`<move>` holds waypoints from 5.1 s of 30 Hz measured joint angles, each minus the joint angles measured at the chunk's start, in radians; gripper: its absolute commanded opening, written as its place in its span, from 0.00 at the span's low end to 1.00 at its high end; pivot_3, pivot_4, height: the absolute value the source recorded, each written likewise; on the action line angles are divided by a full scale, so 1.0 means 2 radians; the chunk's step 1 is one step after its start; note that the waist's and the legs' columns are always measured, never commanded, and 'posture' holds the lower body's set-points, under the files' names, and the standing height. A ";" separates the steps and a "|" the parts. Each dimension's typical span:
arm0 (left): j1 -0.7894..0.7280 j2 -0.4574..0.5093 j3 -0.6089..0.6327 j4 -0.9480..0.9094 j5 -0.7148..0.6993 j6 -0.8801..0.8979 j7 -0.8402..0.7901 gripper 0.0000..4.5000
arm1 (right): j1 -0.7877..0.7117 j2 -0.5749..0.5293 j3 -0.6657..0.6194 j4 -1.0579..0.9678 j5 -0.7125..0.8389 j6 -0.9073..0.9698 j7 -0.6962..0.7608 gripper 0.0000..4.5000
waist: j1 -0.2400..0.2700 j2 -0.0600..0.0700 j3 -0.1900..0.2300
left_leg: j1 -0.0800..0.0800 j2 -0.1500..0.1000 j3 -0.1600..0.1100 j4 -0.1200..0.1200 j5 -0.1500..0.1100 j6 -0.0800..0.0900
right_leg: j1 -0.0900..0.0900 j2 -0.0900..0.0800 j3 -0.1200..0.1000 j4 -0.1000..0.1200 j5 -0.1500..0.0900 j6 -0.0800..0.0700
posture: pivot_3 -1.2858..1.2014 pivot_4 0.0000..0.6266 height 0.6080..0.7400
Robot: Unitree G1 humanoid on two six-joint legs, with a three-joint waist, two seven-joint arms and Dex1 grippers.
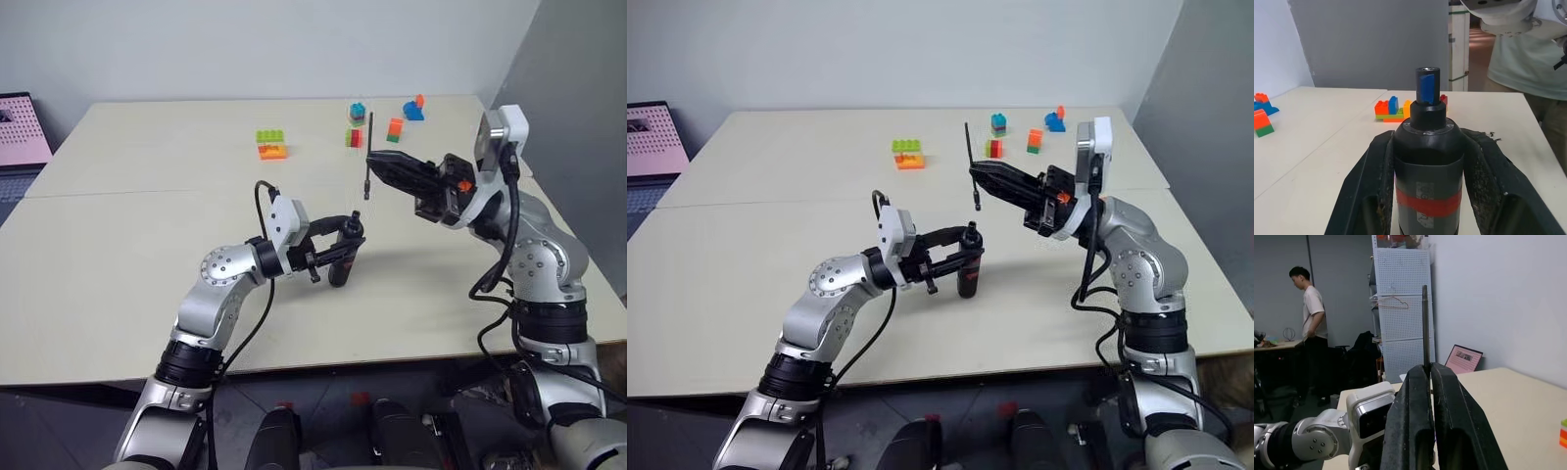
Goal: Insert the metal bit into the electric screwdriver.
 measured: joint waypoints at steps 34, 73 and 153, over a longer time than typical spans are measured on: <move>0.020 0.031 0.021 -0.009 -0.008 -0.007 -0.006 0.36 | -0.053 0.051 0.054 0.132 -0.068 -0.106 0.092 0.00 | -0.004 0.000 0.000 | 0.002 0.000 0.000 0.000 0.000 0.000 | 0.002 0.000 0.000 0.000 0.001 0.000 | 0.52 0.24 1.00; 0.018 0.031 0.018 -0.008 -0.008 -0.007 -0.008 0.36 | -0.055 0.053 0.059 0.155 -0.095 -0.121 0.126 0.00 | -0.003 0.000 0.000 | 0.002 0.000 0.000 0.000 0.000 0.000 | 0.002 0.000 0.000 0.000 0.001 0.000 | 0.52 0.24 1.00; -0.254 0.080 -0.149 0.306 0.275 -0.102 -0.084 0.36 | 0.121 -0.300 0.019 -0.123 -0.206 -0.007 0.061 0.85 | 0.010 -0.001 0.001 | -0.005 0.000 0.002 -0.001 0.000 0.000 | -0.005 0.000 0.001 -0.001 0.000 0.002 | 0.52 0.24 1.00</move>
